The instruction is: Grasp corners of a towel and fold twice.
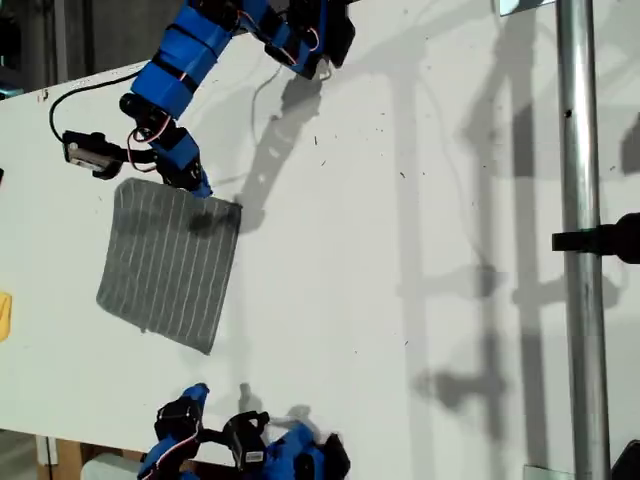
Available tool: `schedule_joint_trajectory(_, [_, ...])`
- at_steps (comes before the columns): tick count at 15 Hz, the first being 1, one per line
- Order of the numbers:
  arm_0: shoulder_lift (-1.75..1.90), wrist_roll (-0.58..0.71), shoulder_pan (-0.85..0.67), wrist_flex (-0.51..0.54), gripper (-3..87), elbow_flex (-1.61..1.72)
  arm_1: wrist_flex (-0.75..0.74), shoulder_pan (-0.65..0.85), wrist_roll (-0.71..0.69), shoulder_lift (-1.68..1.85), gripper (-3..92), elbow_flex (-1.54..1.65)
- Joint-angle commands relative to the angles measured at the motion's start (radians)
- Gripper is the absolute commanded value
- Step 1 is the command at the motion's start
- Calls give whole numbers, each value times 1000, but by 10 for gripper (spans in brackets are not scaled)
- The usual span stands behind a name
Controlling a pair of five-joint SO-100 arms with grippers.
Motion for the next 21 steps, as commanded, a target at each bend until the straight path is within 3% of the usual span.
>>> schedule_joint_trajectory(1, [-46, 28, -48, -8, -29, -74, -34, 38, -98, -54, -3, -130])
schedule_joint_trajectory(2, [-57, 31, -48, -8, -29, -89, -23, 60, -117, -104, 29, -176])
schedule_joint_trajectory(4, [-66, 37, -49, -9, -29, -98, 8, 64, -219, -222, 399, -302])
schedule_joint_trajectory(8, [-69, 31, -48, 3, -29, -84, -8, 95, -252, -351, 370, -334])
schedule_joint_trajectory(11, [-69, 32, -46, -2, -29, -72, 5, 138, -290, -413, 446, -305])
schedule_joint_trajectory(21, [-67, 43, -51, -34, -29, -34, -117, 153, -360, -767, 384, -456])
